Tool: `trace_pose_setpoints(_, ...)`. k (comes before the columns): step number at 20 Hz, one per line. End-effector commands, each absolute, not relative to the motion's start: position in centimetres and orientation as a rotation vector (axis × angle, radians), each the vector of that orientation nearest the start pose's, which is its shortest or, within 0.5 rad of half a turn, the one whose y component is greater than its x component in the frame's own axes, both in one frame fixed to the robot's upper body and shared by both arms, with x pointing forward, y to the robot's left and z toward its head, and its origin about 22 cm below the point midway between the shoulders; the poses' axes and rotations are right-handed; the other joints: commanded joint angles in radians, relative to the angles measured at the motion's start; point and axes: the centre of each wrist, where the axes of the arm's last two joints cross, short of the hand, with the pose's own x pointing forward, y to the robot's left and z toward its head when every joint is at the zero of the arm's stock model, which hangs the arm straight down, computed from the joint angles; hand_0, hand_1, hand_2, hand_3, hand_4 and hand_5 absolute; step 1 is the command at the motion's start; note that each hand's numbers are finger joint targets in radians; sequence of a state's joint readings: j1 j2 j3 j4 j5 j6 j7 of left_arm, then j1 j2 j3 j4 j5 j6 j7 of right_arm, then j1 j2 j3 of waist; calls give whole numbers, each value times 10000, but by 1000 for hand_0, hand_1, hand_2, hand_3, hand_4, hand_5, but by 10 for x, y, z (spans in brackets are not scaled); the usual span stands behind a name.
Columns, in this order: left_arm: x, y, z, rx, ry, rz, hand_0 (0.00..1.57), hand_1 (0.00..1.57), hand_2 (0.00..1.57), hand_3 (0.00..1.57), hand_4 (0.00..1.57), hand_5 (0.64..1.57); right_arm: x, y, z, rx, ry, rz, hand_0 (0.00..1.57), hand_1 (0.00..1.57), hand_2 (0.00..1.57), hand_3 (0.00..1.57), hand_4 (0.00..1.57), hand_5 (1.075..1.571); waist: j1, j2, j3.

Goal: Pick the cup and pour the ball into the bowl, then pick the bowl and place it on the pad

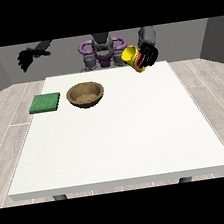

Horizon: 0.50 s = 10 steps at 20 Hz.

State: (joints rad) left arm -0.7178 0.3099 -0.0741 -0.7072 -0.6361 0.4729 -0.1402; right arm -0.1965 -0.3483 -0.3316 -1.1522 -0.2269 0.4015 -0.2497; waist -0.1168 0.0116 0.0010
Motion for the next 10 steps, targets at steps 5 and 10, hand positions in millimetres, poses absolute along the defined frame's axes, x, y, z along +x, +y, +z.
trace_pose_setpoints(5,416,178,51,12690,-15526,-9835,1537,1537,1571,1571,1571,1165,275,-400,-1,595,-16619,472,0,0,0,0,0,1570,-110,-525,16)
trace_pose_setpoints(10,416,136,59,14298,-15212,-12580,1538,1538,1571,1571,1485,1334,273,-401,-11,518,-16207,179,0,0,0,0,0,1571,-41,-843,11)
